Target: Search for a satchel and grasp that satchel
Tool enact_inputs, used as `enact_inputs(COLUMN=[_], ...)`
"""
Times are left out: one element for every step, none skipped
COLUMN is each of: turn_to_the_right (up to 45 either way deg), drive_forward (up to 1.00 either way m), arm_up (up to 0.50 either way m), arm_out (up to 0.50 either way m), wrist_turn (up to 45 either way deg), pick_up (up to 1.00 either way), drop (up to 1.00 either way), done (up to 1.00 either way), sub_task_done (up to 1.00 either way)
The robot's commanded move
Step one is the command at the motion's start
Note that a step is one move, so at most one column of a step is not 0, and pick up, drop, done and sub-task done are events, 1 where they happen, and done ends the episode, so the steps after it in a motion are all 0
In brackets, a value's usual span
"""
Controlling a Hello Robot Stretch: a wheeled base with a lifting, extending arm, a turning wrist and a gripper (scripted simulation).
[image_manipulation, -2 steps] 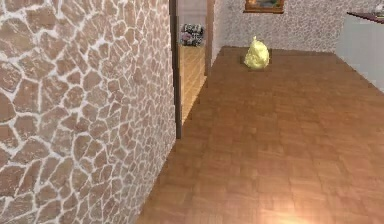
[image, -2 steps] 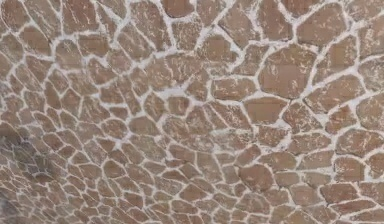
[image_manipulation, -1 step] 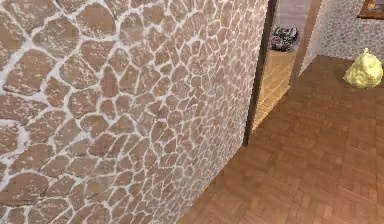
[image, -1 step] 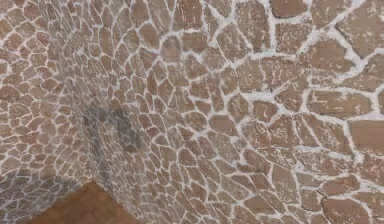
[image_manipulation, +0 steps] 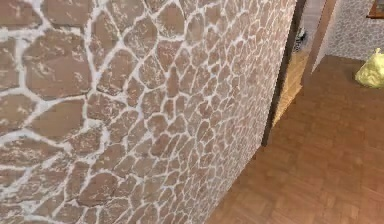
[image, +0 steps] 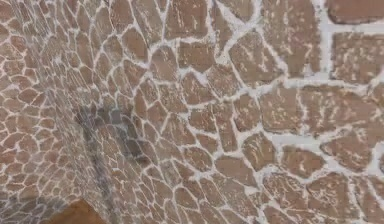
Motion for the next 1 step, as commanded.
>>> enact_inputs(turn_to_the_right=[-45.0], drive_forward=[0.00], arm_up=[0.00], arm_out=[0.00], wrist_turn=[0.0], pick_up=[0.00], drop=[0.00], done=[0.00], sub_task_done=[0.00])
